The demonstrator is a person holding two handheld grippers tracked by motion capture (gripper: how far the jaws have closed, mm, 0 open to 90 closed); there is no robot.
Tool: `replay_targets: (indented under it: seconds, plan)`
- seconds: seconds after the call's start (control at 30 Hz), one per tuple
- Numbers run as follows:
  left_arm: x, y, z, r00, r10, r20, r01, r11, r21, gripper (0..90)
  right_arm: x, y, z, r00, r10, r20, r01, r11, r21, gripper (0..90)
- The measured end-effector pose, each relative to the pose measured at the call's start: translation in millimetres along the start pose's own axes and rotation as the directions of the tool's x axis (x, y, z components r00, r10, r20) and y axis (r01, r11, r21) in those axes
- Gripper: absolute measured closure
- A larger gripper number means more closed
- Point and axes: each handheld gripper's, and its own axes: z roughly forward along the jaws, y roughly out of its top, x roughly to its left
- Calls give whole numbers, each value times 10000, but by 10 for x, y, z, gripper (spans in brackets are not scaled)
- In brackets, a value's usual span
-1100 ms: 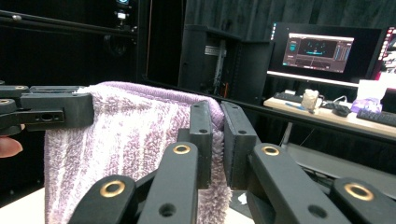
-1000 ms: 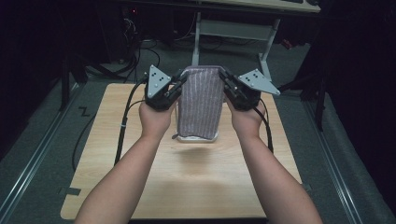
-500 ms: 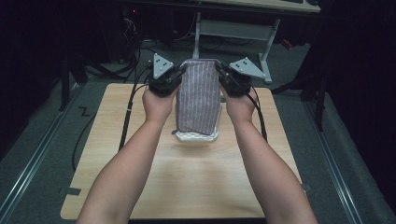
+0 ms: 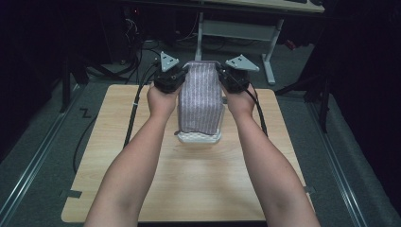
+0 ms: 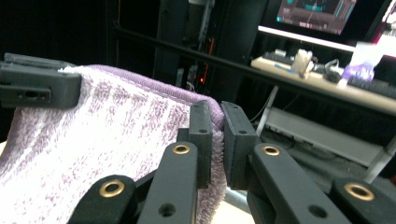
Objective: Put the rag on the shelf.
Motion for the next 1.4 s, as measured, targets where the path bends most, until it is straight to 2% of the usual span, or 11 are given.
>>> replay_targets:
  seconds: [0.23,0.27,0.3,0.33,0.43,0.63,0.77,0.87,1.0,1.2,1.4]
  plan:
    - [71,-97,125,9991,-365,193,349,9966,744,776,18,-83,145,9999,-105,64,101,9981,610,836]
    - [105,-106,151,9950,-894,455,847,9916,973,696,30,-83,165,9991,-295,318,272,9973,684,774]
    - [105,-106,151,9950,-894,455,847,9916,973,648,30,-83,165,9991,-295,318,272,9973,684,774]
    - [126,-109,147,9931,-1060,492,1007,9899,998,600,45,-63,177,9991,-289,303,266,9970,721,690]
    - [128,-104,130,9944,-968,430,919,9902,1051,523,68,-59,169,9991,-397,125,388,9970,674,661]
    - [104,-63,73,9954,-894,331,860,9920,923,514,80,-51,151,9994,-66,-332,94,9964,845,642]
    - [48,-27,21,9966,-707,421,672,9947,784,515,132,-11,97,9987,-169,-471,202,9972,718,639]
    - [-22,-14,-82,9984,-435,369,410,9971,637,510,170,6,29,9979,-140,-638,187,9971,743,624]
    - [-80,-27,-199,9975,-465,538,444,9983,391,503,195,-14,-63,9969,25,-788,25,9980,636,610]
    - [-228,-102,-435,9983,-78,583,51,9989,459,456,284,-99,-333,9954,-176,-945,242,9974,685,560]
    - [-304,-249,-655,9935,-405,1068,361,9984,428,419,310,-182,-636,9950,-211,-975,272,9977,616,554]
